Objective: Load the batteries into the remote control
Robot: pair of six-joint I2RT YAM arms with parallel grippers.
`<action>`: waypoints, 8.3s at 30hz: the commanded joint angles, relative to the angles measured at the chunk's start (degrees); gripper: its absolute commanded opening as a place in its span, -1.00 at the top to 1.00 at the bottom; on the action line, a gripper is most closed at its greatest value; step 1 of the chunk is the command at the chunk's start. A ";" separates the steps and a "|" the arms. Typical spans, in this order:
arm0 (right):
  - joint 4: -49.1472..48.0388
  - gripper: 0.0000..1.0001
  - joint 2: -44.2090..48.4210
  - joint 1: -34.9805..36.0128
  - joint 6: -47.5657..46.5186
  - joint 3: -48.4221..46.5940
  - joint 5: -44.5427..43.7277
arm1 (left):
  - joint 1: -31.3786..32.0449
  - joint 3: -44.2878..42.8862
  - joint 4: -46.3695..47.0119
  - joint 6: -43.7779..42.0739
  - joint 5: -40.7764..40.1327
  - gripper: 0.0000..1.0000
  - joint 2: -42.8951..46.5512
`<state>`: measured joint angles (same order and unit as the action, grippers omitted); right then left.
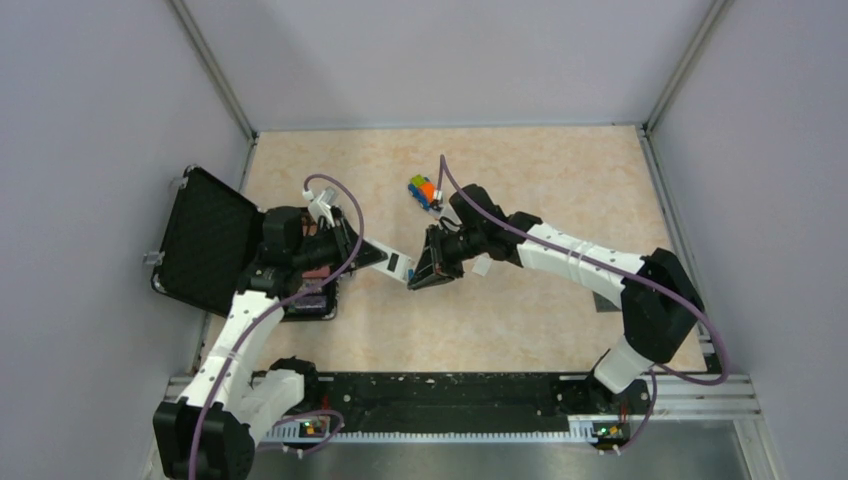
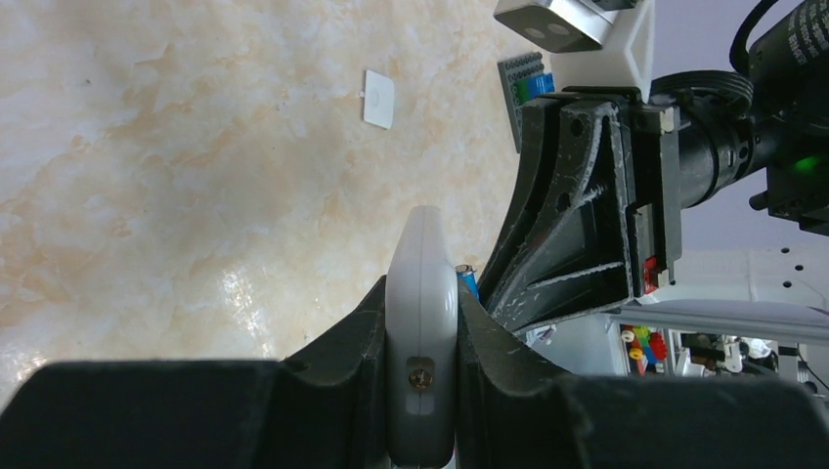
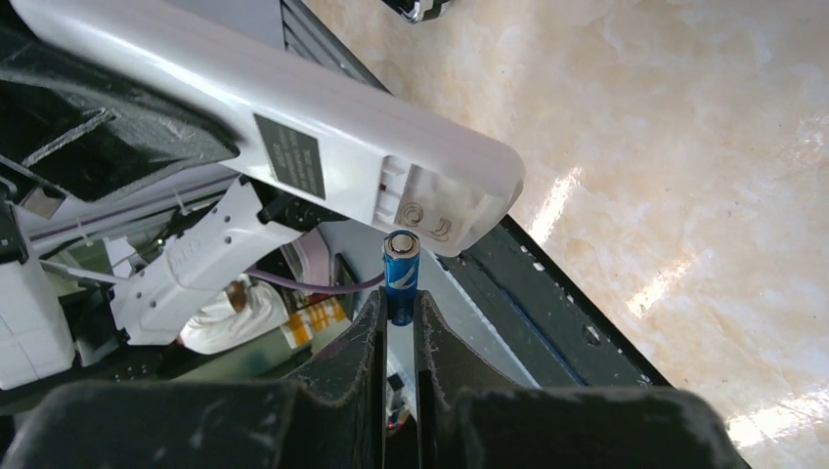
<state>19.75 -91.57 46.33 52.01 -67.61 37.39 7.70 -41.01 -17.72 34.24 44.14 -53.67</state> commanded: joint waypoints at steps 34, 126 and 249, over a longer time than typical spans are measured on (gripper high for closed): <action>-2.68 0.89 -6.75 -2.90 13.50 2.07 2.19 | 0.29 -5.49 -2.43 -0.12 0.34 1.00 -0.55; 12.94 0.20 -7.69 0.84 3.82 -16.33 -26.65 | 0.38 -4.68 -0.64 12.79 -7.62 1.00 -7.84; 5.99 -0.49 4.83 0.23 -37.38 -3.64 -2.43 | 0.47 -11.94 -5.62 2.62 21.08 1.00 -19.28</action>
<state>28.27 -86.24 46.02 15.09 -70.74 34.41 7.99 -51.44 -25.61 37.17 63.64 -72.64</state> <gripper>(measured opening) 0.756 0.264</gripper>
